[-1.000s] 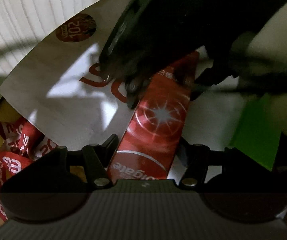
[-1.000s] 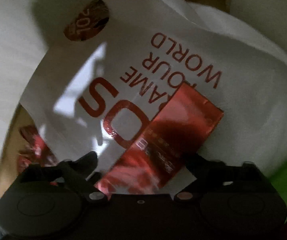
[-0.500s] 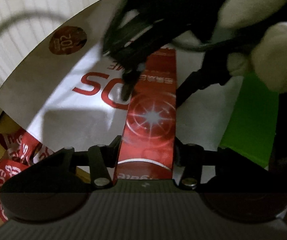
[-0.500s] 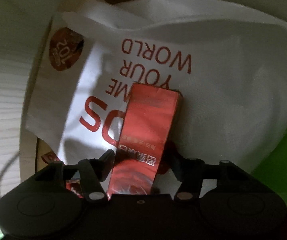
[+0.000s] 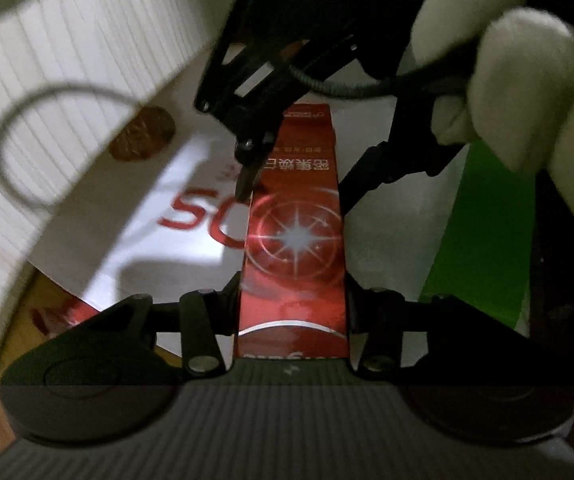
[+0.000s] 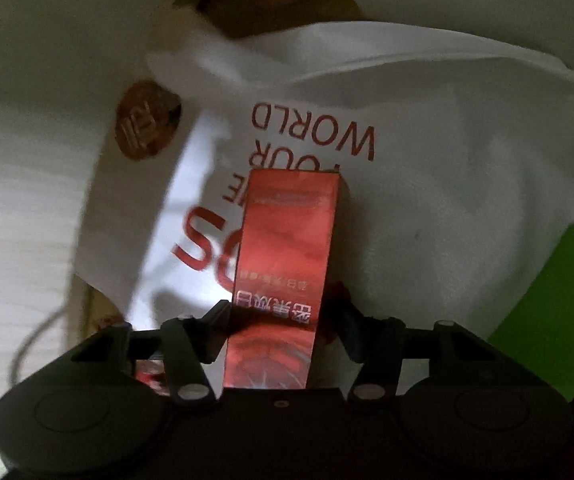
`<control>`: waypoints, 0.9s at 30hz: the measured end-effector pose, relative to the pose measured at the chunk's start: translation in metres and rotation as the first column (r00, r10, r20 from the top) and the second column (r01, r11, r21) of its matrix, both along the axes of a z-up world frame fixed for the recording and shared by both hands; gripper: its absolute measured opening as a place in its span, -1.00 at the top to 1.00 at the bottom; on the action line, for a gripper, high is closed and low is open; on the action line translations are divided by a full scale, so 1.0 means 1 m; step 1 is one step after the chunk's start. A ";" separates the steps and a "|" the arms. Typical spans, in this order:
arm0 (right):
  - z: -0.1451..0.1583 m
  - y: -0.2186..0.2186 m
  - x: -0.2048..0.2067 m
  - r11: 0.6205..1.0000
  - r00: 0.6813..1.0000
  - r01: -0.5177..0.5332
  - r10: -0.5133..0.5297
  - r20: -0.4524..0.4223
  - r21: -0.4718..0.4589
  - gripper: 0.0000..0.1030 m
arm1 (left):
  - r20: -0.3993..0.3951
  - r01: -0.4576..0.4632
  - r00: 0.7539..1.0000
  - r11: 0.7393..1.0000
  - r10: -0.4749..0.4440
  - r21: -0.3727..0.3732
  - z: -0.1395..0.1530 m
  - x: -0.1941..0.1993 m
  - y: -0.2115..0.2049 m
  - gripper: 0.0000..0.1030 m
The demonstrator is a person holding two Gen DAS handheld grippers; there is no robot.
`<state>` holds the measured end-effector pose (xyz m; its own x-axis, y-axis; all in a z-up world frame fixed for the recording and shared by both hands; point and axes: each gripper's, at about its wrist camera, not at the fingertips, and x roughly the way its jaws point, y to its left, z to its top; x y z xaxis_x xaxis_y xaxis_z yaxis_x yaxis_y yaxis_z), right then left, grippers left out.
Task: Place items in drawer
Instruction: 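Lift the red Colgate box with the left tool toward the open drawer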
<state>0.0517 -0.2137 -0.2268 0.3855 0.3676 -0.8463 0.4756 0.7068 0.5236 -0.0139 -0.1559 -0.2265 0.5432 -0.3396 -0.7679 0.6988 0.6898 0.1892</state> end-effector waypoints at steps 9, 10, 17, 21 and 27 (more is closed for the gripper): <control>0.031 0.008 -0.019 0.998 0.991 0.020 -0.028 0.132 0.065 -0.19 | 0.115 0.009 0.993 1.000 -0.008 -0.004 0.024 -0.021 0.014 0.11; 0.033 0.009 -0.023 0.997 0.989 0.021 -0.031 0.146 0.070 -0.19 | 0.131 0.007 0.991 1.000 -0.006 -0.006 0.028 -0.025 0.016 0.11; 0.077 0.021 -0.058 0.995 0.955 -0.024 -0.006 0.295 0.097 -0.19 | 0.278 -0.024 0.960 1.000 0.021 0.006 0.071 -0.049 0.035 0.11; 0.109 0.035 -0.059 0.991 0.916 -0.076 0.026 0.400 0.110 -0.21 | 0.336 -0.022 0.941 1.000 0.025 -0.013 0.097 -0.057 0.048 0.11; 0.126 0.037 -0.086 0.986 0.874 -0.085 0.006 0.486 0.142 -0.22 | 0.372 -0.019 0.928 0.999 0.007 0.026 0.100 -0.071 0.051 0.11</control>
